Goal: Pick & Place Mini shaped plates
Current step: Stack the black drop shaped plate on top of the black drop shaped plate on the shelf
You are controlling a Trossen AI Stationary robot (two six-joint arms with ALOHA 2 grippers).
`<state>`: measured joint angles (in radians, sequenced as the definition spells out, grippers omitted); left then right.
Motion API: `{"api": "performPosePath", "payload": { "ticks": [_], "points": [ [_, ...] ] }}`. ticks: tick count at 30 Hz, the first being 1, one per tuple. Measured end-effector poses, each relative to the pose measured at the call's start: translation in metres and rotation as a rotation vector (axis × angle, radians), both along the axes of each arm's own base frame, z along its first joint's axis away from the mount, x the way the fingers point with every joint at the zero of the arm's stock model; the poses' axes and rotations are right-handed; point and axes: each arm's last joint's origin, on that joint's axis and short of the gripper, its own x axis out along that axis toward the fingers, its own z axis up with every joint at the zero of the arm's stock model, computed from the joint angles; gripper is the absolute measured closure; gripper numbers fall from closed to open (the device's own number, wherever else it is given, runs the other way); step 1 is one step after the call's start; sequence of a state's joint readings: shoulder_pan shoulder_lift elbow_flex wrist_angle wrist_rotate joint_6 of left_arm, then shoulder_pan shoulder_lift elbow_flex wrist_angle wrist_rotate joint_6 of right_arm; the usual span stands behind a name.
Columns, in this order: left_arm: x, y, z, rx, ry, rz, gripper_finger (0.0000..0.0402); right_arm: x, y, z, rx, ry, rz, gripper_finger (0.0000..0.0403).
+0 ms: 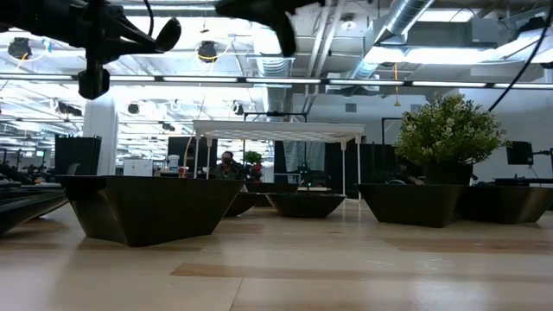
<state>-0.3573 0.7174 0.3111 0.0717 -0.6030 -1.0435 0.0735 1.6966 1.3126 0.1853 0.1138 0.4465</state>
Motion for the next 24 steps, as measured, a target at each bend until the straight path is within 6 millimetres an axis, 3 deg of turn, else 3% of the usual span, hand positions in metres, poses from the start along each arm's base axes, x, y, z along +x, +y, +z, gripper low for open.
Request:
{"api": "performPosePath", "payload": {
  "ticks": [13,24],
  "points": [
    [0.002,0.002,-0.004,0.115,0.048,0.072,0.0393,0.04,0.014,-0.014,-0.007,0.108,0.034,0.0275],
    [0.003,0.002,-0.005,0.138,0.057,0.077,0.0394,0.041,0.01,-0.013,0.029,0.157,-0.07,0.0225]
  ]
}}
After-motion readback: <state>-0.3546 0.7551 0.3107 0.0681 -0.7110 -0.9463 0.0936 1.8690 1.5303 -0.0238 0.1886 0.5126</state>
